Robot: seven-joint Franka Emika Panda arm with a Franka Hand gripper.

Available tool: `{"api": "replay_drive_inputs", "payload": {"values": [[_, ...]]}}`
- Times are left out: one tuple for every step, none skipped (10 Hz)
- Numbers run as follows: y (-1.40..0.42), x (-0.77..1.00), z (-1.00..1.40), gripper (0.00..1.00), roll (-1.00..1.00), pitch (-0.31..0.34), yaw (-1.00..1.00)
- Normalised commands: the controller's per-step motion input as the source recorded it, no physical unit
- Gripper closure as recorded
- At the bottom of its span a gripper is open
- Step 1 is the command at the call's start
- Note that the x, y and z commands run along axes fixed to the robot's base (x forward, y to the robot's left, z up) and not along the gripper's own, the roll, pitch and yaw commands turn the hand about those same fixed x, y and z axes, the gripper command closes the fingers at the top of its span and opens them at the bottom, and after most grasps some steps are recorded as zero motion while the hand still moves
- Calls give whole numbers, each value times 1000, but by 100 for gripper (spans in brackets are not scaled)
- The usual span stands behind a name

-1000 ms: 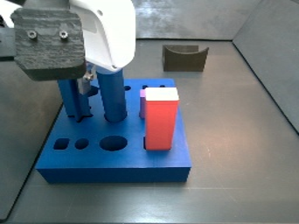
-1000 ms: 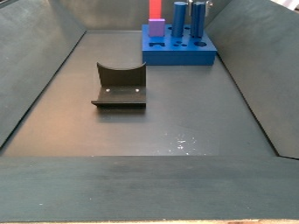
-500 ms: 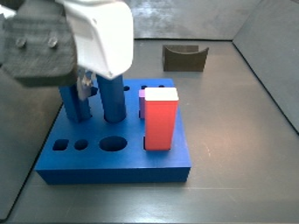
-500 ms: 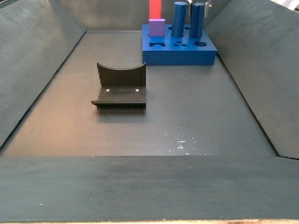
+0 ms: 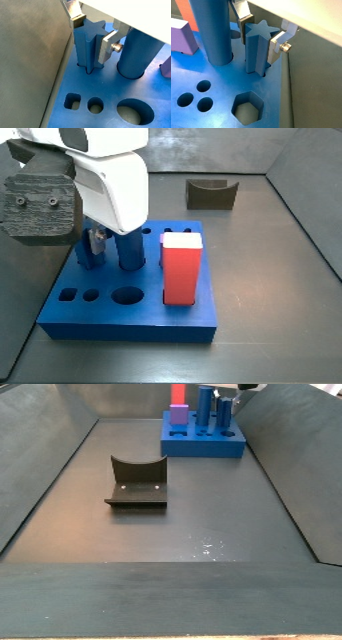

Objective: Pick up the star object. Move up. Place the star object on the fixture. Regrasp the star object. Move to above the board. Insert the star object.
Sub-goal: Insert the star object.

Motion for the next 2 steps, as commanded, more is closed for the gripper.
{"api": "replay_drive_inputs", "payload": {"values": [[-20,0,0,100,0,0,0],[0,0,0,100,0,0,0]]}}
